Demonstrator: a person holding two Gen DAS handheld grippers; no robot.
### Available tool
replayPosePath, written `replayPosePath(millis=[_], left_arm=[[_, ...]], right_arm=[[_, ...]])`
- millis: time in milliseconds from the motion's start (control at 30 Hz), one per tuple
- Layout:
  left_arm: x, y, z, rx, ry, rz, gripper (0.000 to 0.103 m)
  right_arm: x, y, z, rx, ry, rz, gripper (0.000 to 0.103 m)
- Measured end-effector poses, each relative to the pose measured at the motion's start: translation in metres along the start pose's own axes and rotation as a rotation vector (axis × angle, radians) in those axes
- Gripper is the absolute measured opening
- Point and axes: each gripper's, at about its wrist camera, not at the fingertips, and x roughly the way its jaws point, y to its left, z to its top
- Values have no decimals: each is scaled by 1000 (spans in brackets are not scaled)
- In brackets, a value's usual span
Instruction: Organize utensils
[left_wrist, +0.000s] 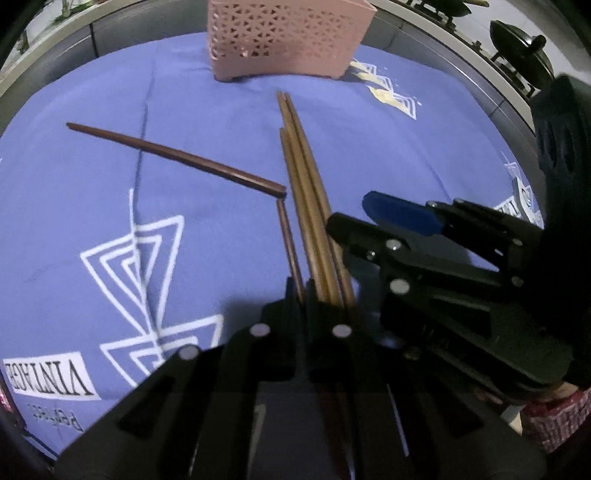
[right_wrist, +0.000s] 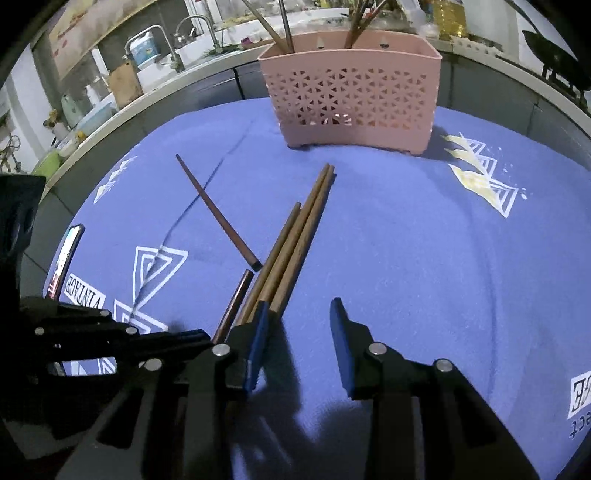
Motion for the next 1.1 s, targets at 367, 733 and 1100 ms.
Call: replayPosePath(millis=[367,733,1100], left_arm=[[4,1,12,41,-15,29,8],[2,9,13,42,-16,53,8],[4,1,20,66,-25,53,31]], right_arm=[[-9,-25,-2,-15,8,-64,36],[6,-19,18,8,-1,-3,34],[1,-34,21,14,-14,-54,34]])
